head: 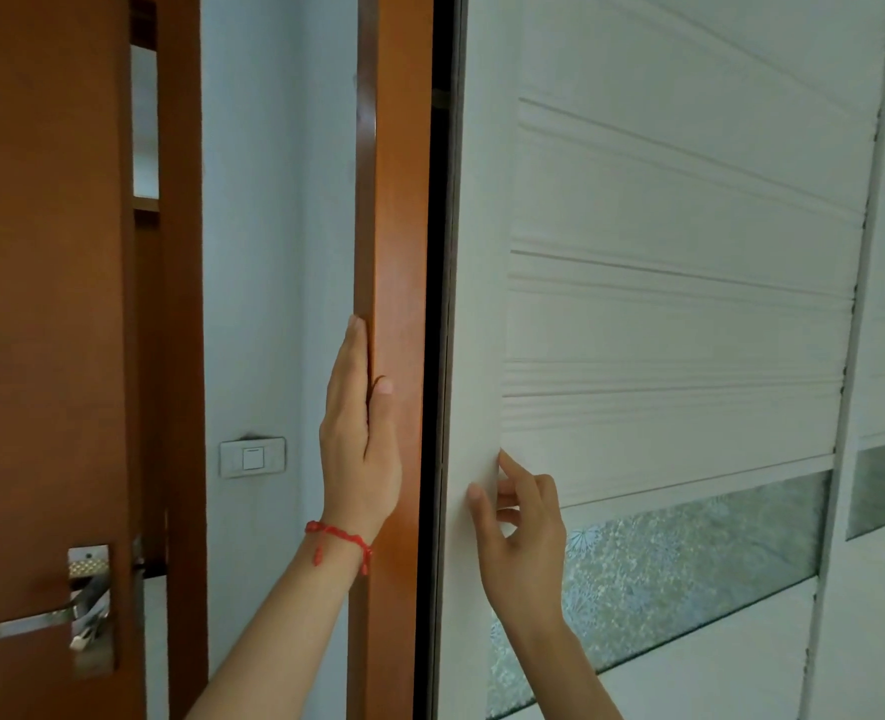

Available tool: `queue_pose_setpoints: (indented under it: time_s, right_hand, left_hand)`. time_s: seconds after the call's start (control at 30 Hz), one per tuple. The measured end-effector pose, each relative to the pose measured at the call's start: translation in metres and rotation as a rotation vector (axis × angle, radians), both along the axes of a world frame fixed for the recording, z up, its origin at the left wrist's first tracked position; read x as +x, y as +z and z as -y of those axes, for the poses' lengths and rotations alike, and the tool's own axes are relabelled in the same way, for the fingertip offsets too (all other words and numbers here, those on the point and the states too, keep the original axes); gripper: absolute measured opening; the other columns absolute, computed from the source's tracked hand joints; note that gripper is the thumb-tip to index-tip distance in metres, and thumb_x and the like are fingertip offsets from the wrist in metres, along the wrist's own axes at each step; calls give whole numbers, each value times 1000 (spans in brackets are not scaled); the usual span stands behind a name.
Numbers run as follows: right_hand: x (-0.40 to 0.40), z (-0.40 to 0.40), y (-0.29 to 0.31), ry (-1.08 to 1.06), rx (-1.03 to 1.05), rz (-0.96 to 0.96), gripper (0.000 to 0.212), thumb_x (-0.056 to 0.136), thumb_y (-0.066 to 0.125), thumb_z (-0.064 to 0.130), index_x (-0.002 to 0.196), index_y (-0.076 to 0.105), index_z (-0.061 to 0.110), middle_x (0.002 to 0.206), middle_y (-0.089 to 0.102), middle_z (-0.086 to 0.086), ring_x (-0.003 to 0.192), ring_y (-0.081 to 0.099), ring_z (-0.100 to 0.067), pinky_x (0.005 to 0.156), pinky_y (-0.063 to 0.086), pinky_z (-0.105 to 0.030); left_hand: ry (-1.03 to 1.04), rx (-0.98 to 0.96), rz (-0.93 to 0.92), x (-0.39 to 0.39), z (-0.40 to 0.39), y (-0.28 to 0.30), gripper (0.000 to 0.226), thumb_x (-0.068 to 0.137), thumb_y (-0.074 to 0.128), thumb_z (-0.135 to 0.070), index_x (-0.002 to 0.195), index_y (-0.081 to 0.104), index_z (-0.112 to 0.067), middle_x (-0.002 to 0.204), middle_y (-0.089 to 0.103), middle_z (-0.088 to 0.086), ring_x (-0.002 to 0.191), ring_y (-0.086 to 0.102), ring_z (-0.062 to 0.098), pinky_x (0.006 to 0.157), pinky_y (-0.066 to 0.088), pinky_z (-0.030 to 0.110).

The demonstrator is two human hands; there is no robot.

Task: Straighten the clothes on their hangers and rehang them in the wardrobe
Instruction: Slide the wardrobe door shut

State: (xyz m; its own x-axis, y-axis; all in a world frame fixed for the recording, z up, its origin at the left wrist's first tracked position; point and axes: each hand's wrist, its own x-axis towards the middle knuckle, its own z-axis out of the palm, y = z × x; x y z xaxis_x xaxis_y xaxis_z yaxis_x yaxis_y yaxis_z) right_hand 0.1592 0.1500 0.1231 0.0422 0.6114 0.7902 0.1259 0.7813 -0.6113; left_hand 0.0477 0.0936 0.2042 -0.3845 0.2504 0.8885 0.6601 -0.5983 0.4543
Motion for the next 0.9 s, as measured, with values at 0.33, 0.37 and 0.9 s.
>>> queue_pose_setpoints:
  time_s: [0.33,0.37,0.9]
  right_hand:
    - [-15,11,-2,9,16,-13,39,82,55,31,121,58,23,92,49,12,90,54,-3,72,48,-15]
    - [-16,12,-2,7,18,-18,40,82,54,32,120,58,23,92,49,12,89,55,-2,72,48,-15]
    - [-15,13,-1,15,14,-9,38,83,56,31,120,58,21,92,52,8,87,56,-4,72,48,-16]
  left_hand:
    - [23,3,2,-2,-4,-2,44,94,29,-33,135,15,-42,147,23,-19,138,22,-2,110,19,7]
    - [23,0,6,-1,-4,-2,44,94,29,-33,135,15,-42,146,23,-20,138,22,-2,111,20,8]
    - [22,-6,16,-2,-4,-2,45,93,29,-34,136,16,-39,146,22,-20,136,21,-4,102,16,-5]
